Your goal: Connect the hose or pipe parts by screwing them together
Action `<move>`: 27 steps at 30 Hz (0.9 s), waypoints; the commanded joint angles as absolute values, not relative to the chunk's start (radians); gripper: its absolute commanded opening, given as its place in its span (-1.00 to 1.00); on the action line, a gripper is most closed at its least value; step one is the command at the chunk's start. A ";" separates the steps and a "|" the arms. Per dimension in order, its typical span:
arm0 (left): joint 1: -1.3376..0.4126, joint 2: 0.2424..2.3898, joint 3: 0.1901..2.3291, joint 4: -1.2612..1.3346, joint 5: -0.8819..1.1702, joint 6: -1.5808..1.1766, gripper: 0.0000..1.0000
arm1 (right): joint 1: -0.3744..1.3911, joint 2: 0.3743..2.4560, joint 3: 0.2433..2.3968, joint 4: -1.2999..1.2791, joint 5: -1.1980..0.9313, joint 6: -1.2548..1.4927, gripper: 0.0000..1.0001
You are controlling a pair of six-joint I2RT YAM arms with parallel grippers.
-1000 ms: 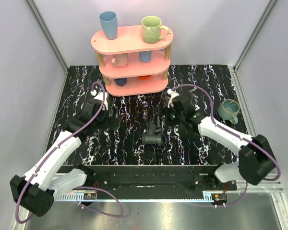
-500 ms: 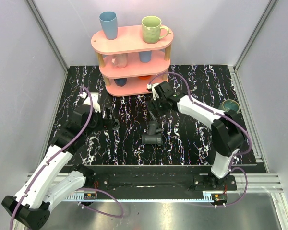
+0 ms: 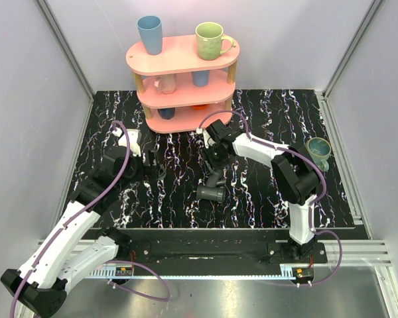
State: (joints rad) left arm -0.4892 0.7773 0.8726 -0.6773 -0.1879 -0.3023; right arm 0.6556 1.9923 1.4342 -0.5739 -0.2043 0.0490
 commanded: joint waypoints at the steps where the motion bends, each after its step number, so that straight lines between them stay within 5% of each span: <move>1: -0.494 0.756 0.859 -0.624 -0.225 -0.291 0.98 | 0.664 1.950 1.398 -0.552 -0.219 0.092 -0.15; 10: -0.494 0.767 0.861 -0.626 -0.219 -0.299 0.98 | 0.493 1.783 1.217 -0.496 -0.066 0.374 -0.94; 13: -0.494 0.770 0.861 -0.626 -0.216 -0.302 0.98 | 0.408 1.700 1.126 -0.485 0.012 0.513 -0.95; 16: -0.494 0.769 0.861 -0.626 -0.215 -0.305 0.98 | 0.368 1.568 1.005 -0.450 0.188 0.703 -0.79; 20: -0.495 0.767 0.859 -0.626 -0.215 -0.305 0.98 | 0.368 1.395 0.861 -0.359 0.210 0.922 -0.21; 27: -0.505 0.764 0.856 -0.627 -0.224 -0.305 0.98 | 0.374 1.310 0.876 -0.466 0.144 0.797 0.42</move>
State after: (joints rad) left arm -0.4953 0.7738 0.8616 -0.6758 -0.2005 -0.3038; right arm 0.3668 1.3418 0.8413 -0.4145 0.1371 0.8253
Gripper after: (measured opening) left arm 0.988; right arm 0.645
